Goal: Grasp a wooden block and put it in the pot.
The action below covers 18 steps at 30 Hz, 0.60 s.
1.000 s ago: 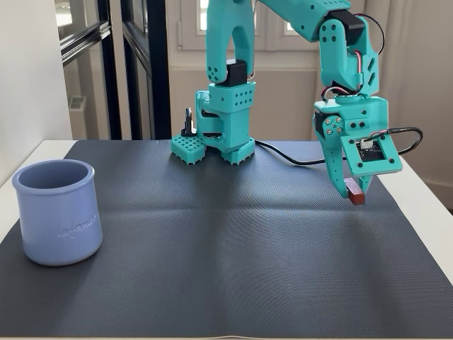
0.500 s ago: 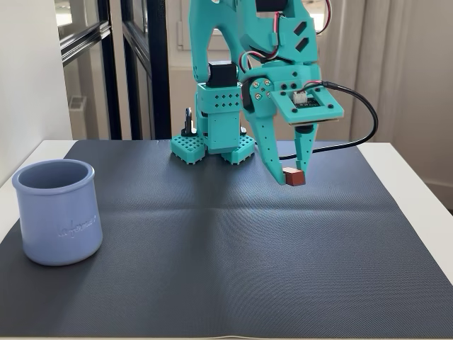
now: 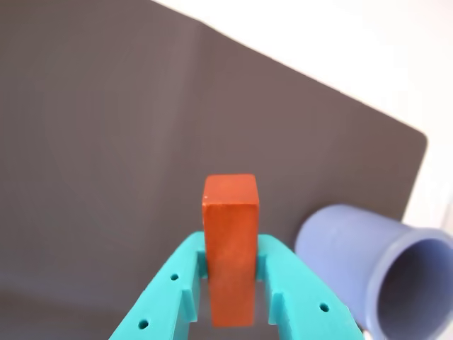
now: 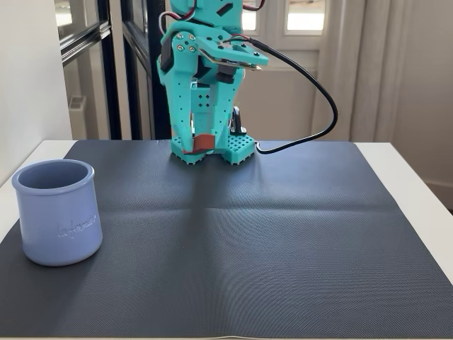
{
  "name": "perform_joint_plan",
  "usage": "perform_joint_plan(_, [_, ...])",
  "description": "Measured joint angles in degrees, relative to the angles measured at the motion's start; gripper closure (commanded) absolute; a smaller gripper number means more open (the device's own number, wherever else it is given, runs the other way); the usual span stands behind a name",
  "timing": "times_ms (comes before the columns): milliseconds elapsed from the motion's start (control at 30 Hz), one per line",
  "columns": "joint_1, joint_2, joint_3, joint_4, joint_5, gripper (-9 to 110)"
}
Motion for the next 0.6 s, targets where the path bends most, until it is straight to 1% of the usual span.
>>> perform_joint_plan(133, [5.0,0.0,0.0,-0.2,-7.5,101])
perform_joint_plan(367, [11.9,0.0,0.3,-7.4,-20.0,101])
perform_joint_plan(600, [17.4,0.0,2.9,-12.0,-28.5,101])
